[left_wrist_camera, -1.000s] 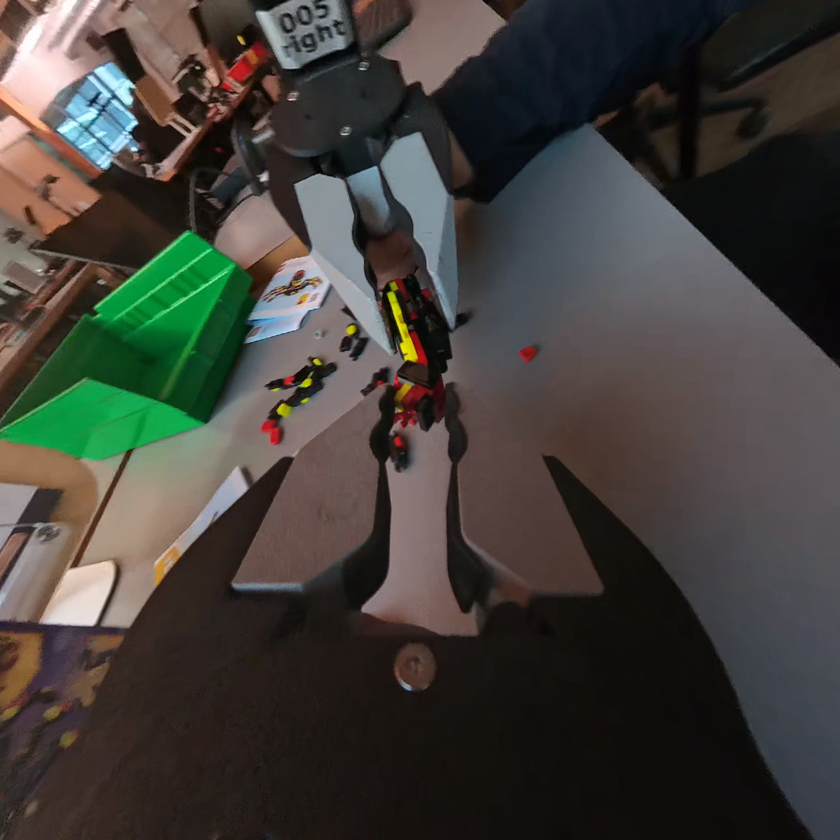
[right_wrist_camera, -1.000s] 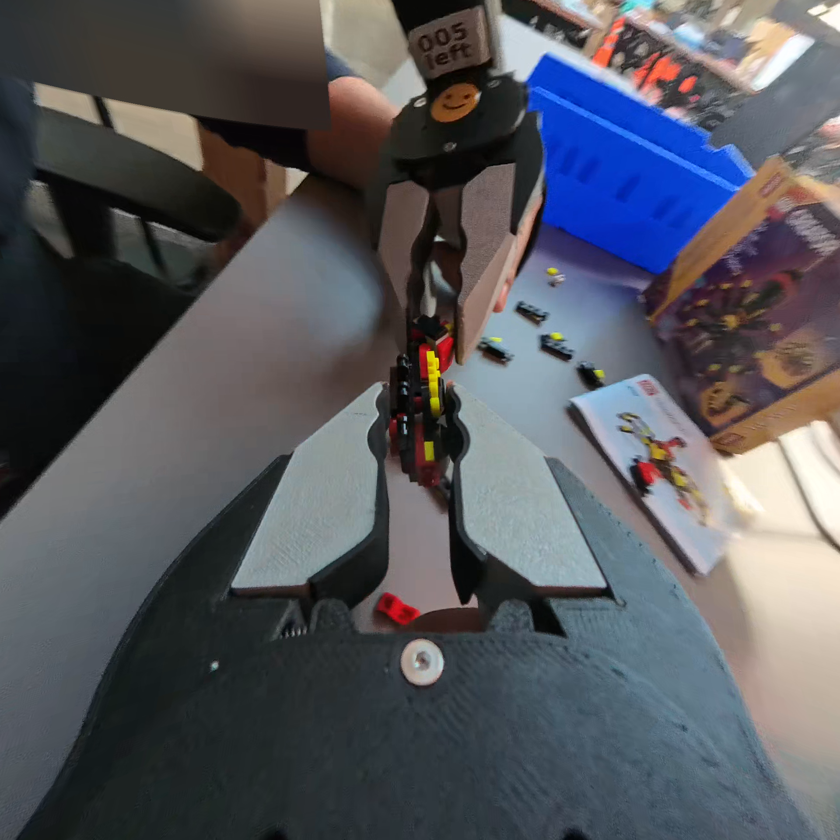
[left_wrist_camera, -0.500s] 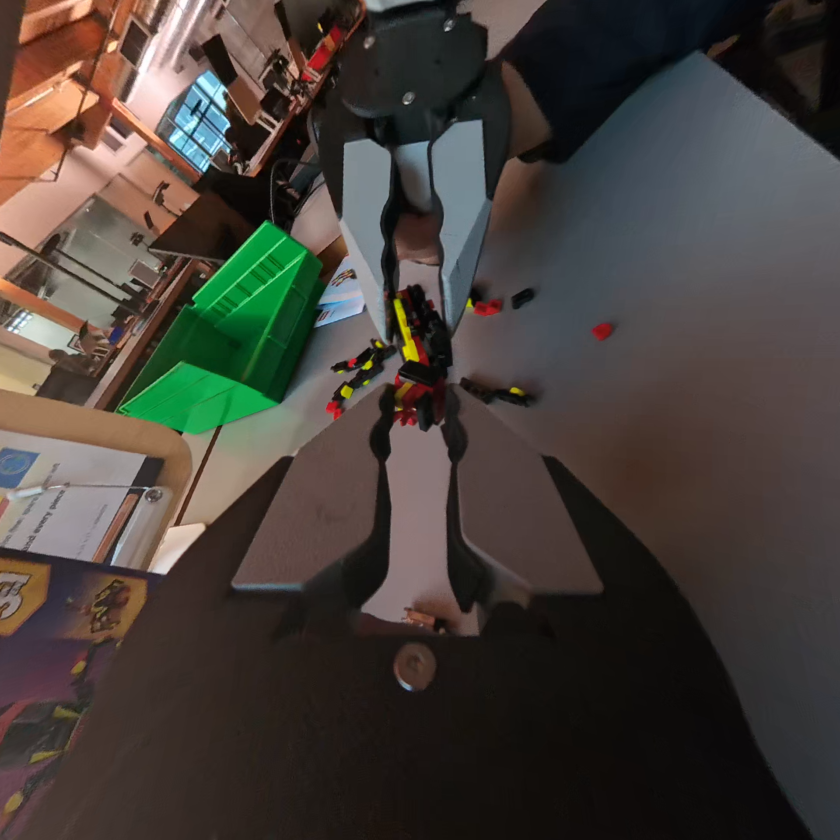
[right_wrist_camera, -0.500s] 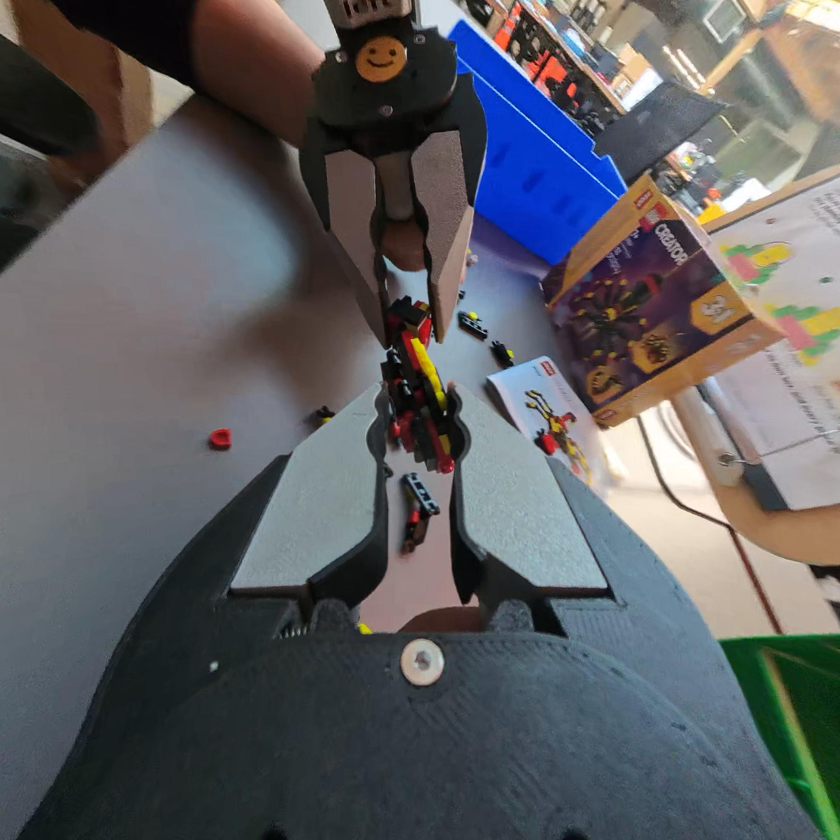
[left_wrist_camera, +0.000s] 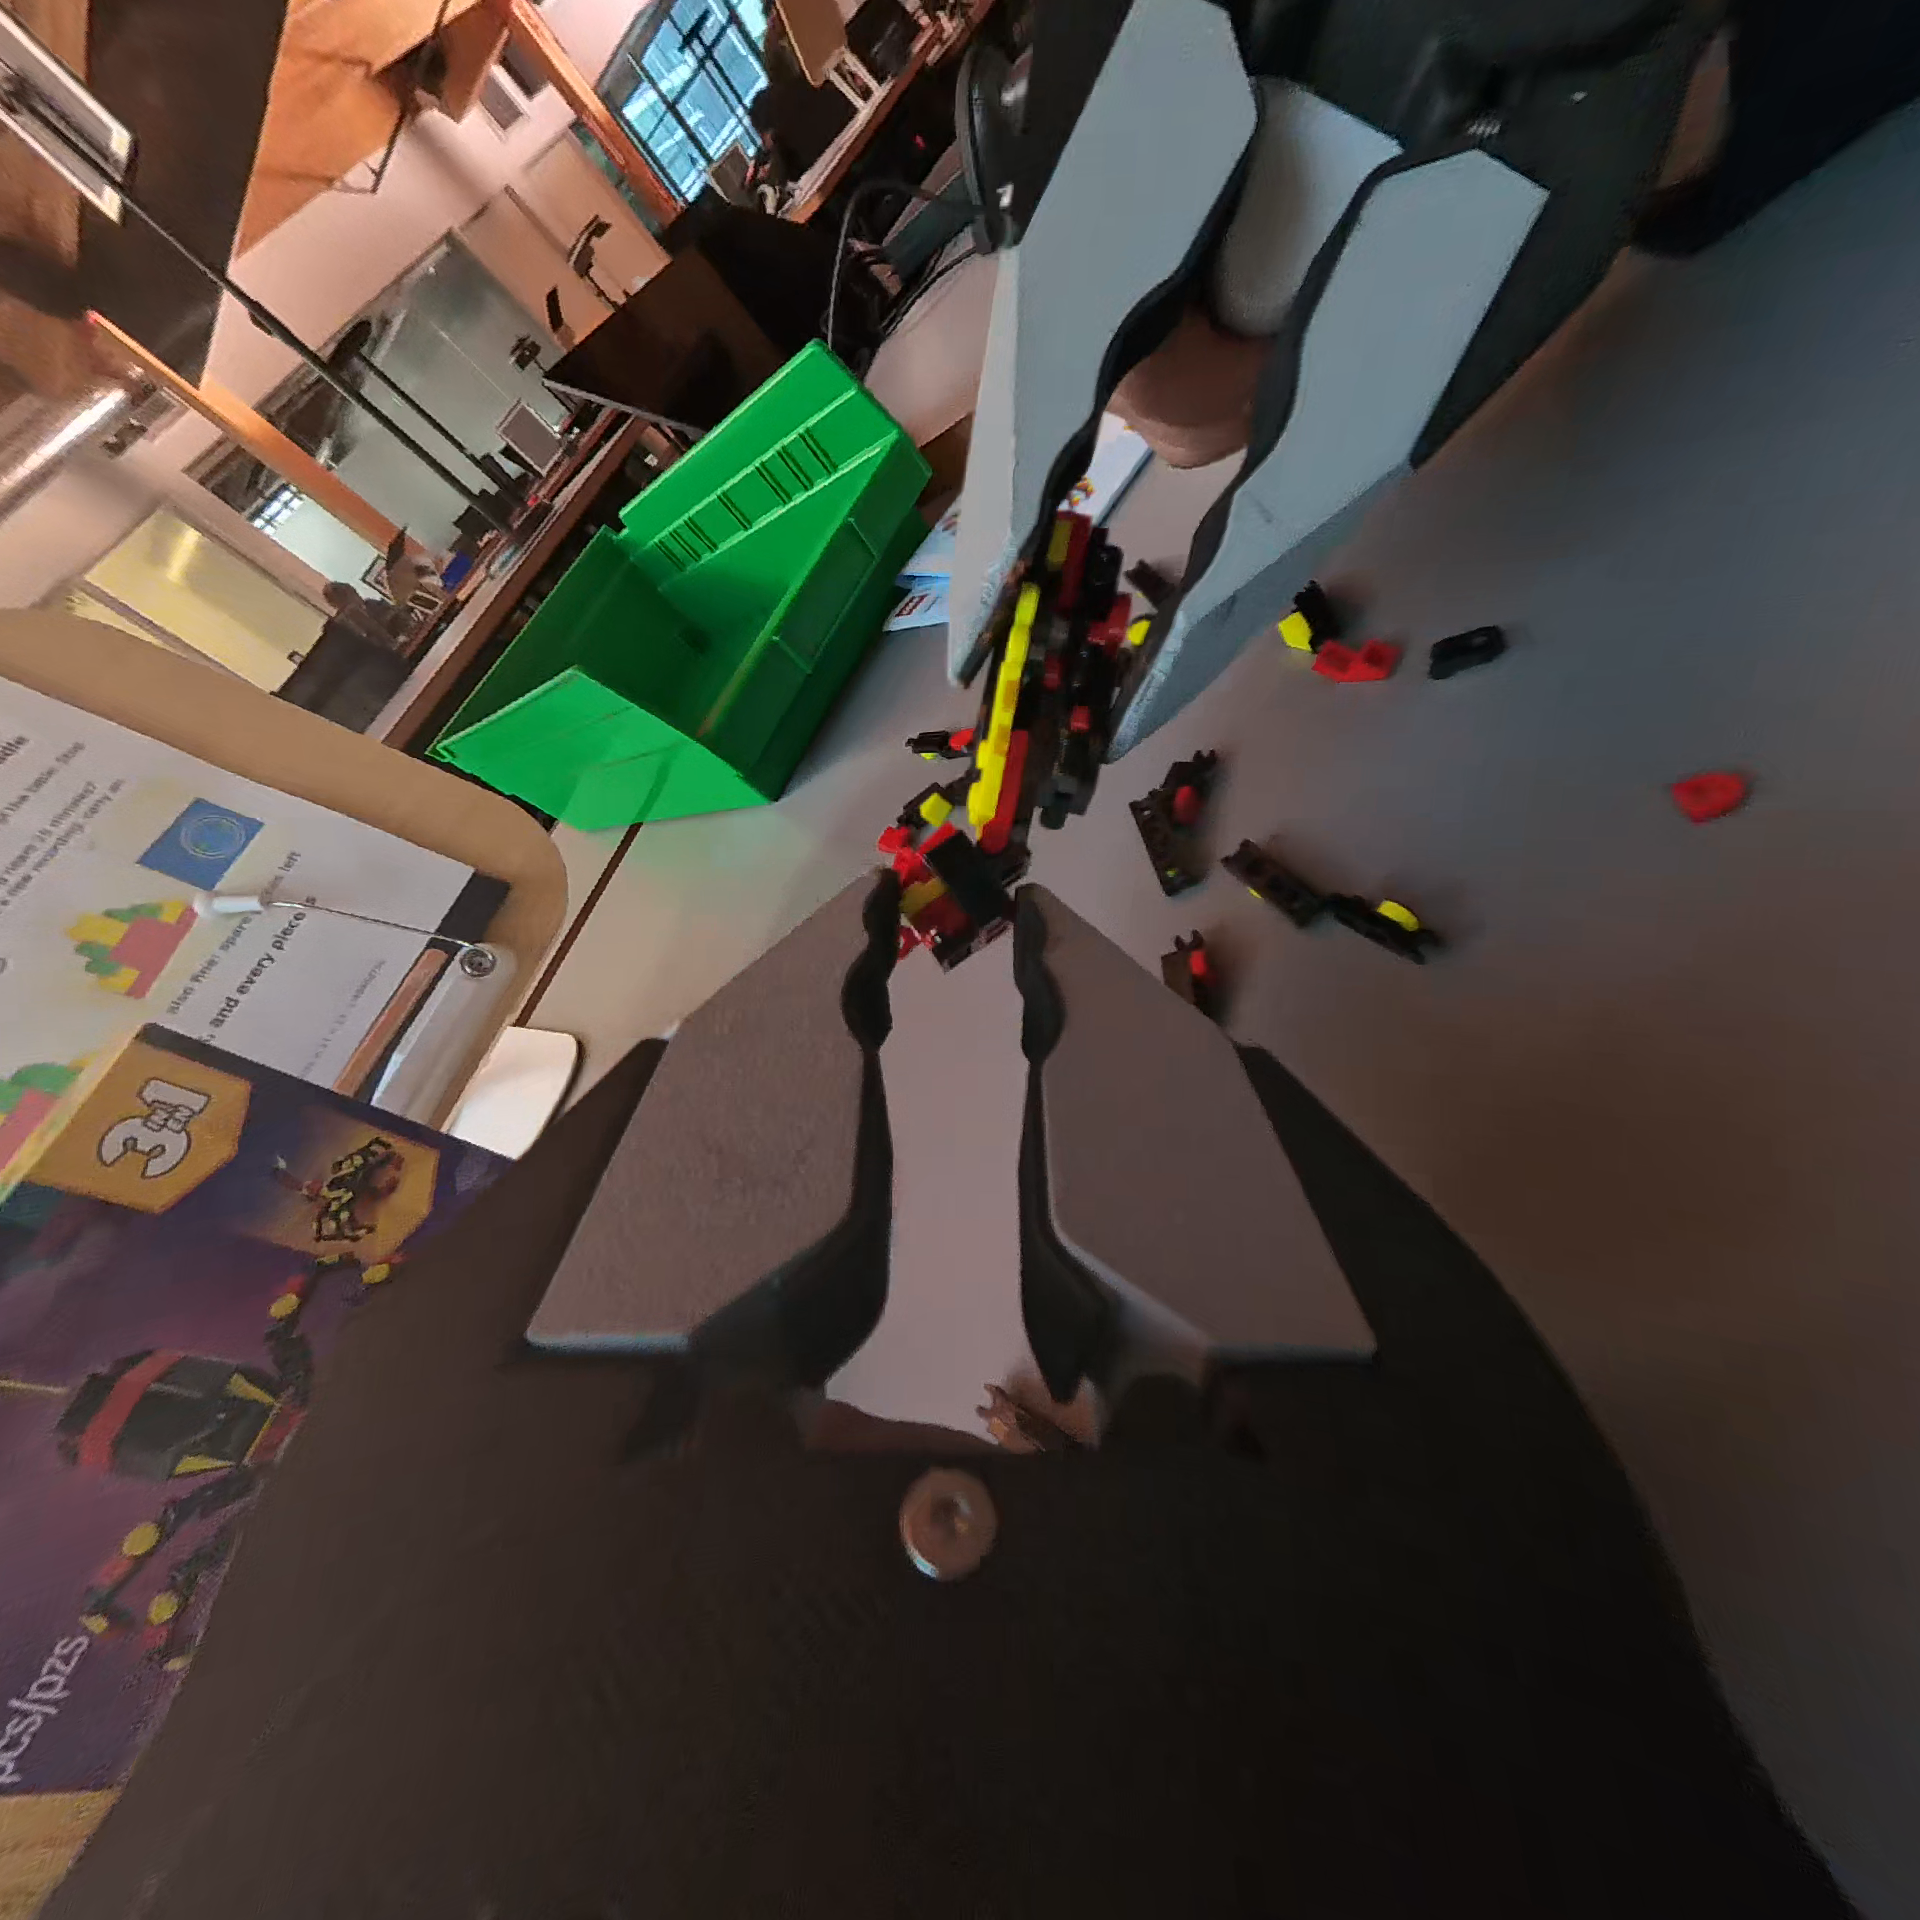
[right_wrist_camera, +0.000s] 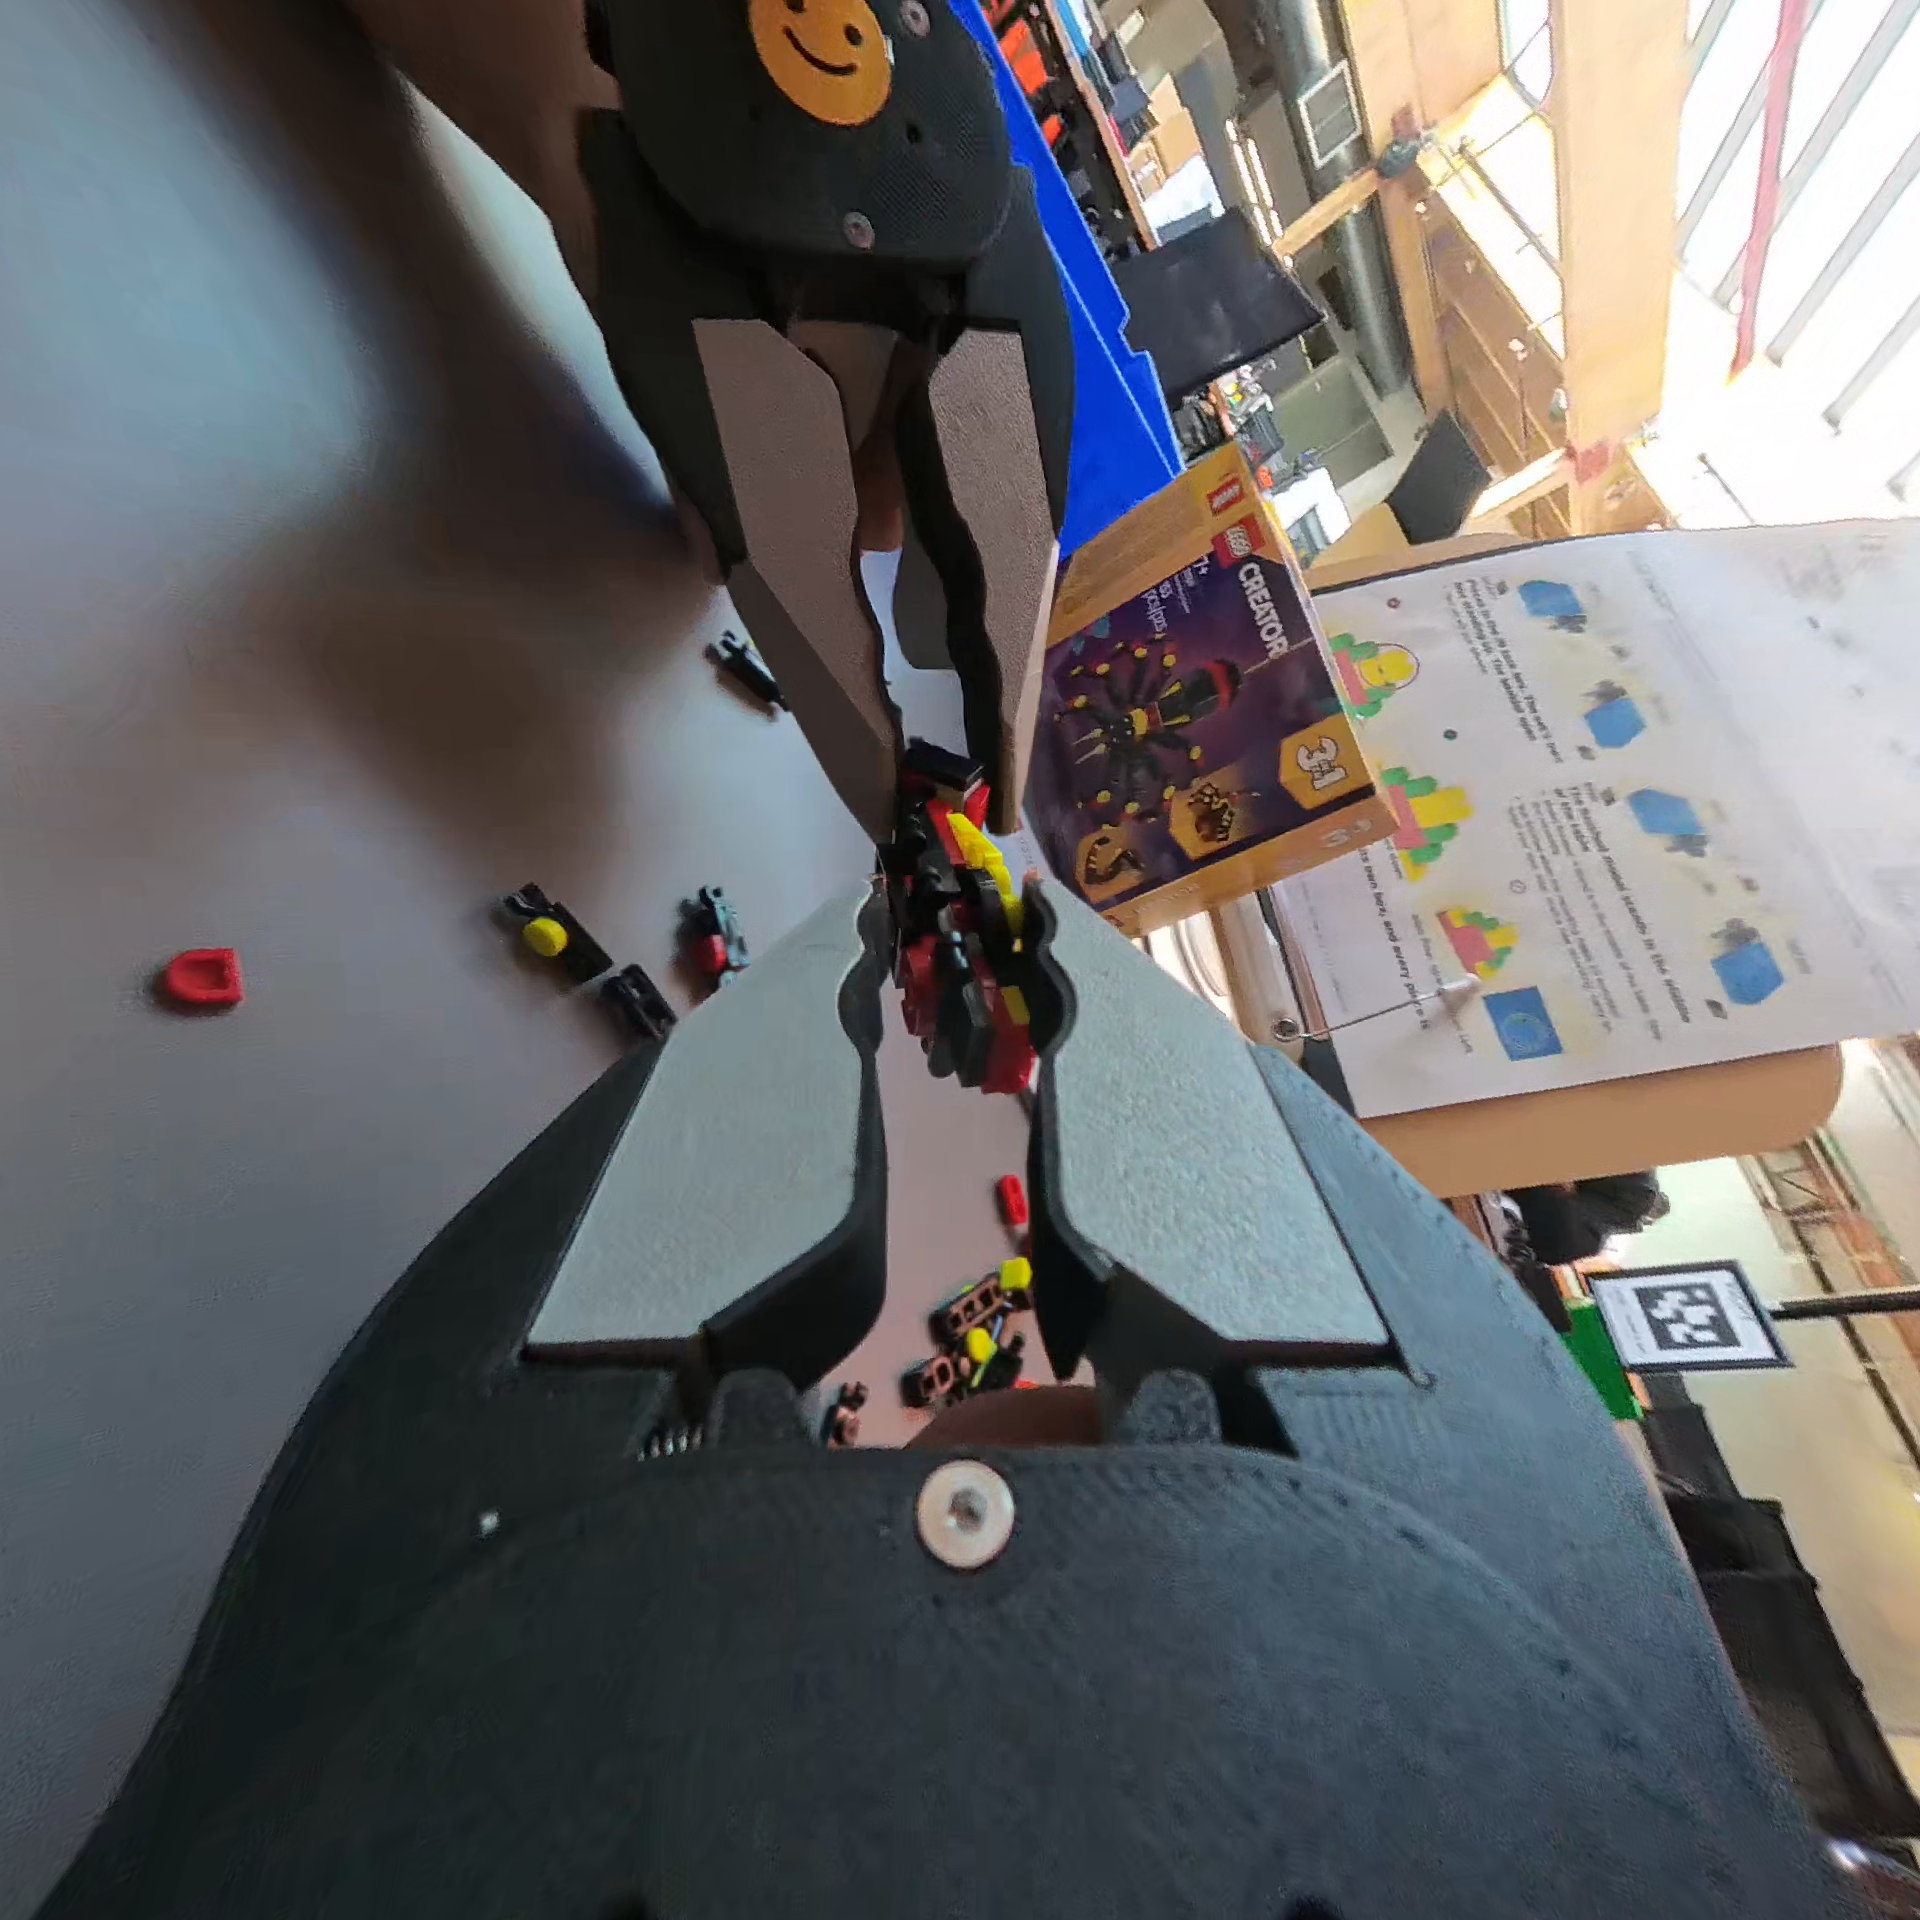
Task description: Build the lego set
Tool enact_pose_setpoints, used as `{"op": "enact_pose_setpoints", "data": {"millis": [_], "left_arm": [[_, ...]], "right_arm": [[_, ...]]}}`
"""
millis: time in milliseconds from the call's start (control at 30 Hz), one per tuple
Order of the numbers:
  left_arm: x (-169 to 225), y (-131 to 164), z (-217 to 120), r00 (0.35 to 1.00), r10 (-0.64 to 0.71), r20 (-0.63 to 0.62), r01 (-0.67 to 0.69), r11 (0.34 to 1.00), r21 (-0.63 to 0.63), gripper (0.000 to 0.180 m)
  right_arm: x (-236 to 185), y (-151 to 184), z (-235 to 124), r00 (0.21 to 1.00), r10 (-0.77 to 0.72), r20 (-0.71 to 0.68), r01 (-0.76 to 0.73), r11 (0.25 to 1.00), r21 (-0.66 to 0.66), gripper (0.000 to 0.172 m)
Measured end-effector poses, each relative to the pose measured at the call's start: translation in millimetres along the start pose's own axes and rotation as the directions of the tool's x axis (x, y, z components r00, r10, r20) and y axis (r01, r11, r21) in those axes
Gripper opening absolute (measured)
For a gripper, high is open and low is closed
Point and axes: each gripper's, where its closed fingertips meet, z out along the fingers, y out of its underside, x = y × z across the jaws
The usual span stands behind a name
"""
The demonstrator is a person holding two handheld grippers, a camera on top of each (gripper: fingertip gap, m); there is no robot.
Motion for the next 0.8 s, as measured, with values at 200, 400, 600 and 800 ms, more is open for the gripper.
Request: {"op": "enact_pose_setpoints", "data": {"millis": [200,400,600,800], "left_arm": [[13,-6,-8,0.991,0.115,-0.067,-0.108,0.99,0.095,0.02],[15,-22,-15,0.963,-0.166,-0.214,0.195,0.973,0.121,0.042],[15,-37,-32,0.776,-0.432,-0.459,0.535,0.837,0.117,0.049],[20,-34,-33,0.676,-0.513,-0.529,0.618,0.786,0.027,0.047]], "right_arm": [[-8,-6,-5,0.988,0.11,0.112,-0.118,0.991,0.069,0.021],[0,-14,-8,1.0,-0.016,0.01,0.015,0.997,0.08,0.021],[-7,-27,-8,0.959,-0.27,-0.083,0.274,0.96,0.049,0.021],[-18,-35,-5,0.93,-0.355,-0.097,0.361,0.931,0.057,0.02]]}}
